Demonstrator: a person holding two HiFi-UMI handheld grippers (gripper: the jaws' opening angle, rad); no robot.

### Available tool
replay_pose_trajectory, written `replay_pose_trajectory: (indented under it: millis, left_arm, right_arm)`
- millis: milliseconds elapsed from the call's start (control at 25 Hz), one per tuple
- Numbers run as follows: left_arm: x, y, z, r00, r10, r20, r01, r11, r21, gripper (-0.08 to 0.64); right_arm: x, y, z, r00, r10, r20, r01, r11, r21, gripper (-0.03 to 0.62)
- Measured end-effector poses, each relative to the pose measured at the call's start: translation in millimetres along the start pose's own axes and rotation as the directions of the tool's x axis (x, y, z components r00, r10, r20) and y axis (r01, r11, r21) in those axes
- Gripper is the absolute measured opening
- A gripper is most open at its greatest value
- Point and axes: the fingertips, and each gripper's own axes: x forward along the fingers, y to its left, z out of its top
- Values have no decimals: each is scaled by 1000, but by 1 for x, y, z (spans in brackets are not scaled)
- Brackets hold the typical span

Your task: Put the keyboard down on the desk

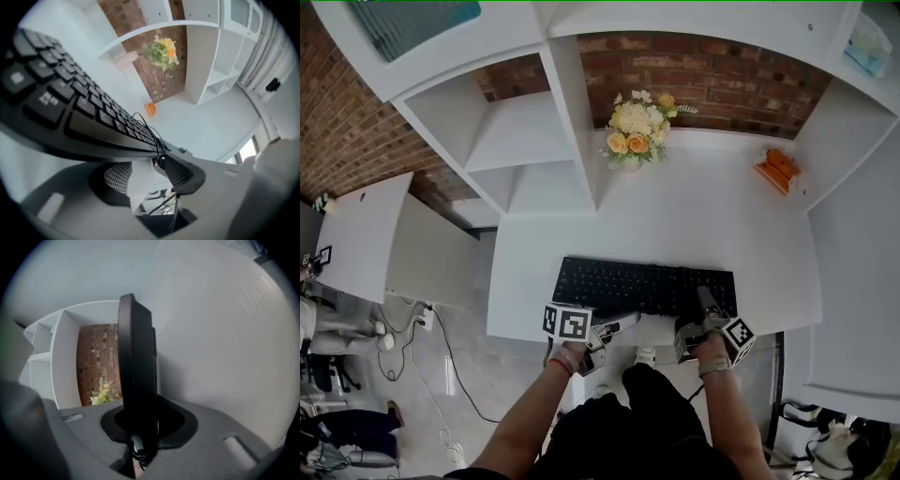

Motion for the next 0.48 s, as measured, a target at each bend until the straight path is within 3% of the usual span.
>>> replay_pose_trajectory:
  millis: [80,160,360,480]
  left_arm:
    - [2,6,-3,994,101,-44,-97,991,89,175]
    - [3,9,-3,984,171,-48,-163,975,148,183]
    - [3,8,-2,980,198,-19,-190,963,192,169]
    - [2,12,-5,960,275,-57,-245,918,312,109]
  right_arm:
    - [1,-3,3,1000,0,-3,0,1000,-5,74]
    - [2,-7,6,1000,-7,-2,7,1000,-8,75]
    - [4,-2,7,999,-5,-41,3,999,-47,85]
    - [4,11,-2,993,26,-114,-34,997,-71,149]
